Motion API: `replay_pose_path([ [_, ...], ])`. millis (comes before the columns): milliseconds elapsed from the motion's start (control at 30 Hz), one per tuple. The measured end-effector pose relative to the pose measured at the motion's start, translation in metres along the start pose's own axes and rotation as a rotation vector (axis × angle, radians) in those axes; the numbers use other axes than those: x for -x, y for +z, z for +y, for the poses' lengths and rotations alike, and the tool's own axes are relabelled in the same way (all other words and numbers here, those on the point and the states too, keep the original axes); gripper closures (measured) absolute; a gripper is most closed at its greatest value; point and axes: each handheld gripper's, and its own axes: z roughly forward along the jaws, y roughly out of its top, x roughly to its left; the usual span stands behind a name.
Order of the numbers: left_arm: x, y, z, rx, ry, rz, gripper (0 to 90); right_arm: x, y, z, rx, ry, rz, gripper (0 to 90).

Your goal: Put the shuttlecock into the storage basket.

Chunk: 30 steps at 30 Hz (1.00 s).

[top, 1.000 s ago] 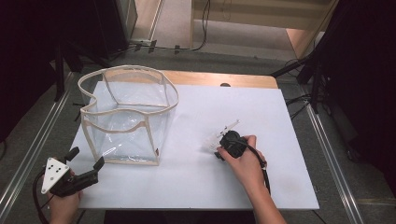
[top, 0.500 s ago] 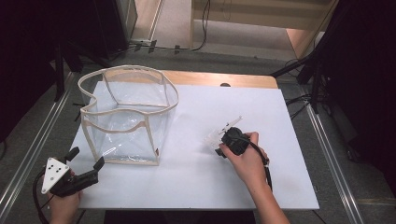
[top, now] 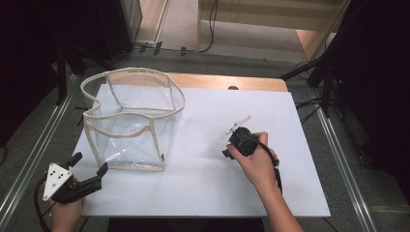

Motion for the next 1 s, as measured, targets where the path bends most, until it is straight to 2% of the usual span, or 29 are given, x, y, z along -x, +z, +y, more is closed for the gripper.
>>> replay_pose_path([
  [1000,0.0,0.0,0.0,-0.001,0.002,-0.001,9.0,0.004,-0.025,0.022,0.047,-0.008,0.014,62.9],
])
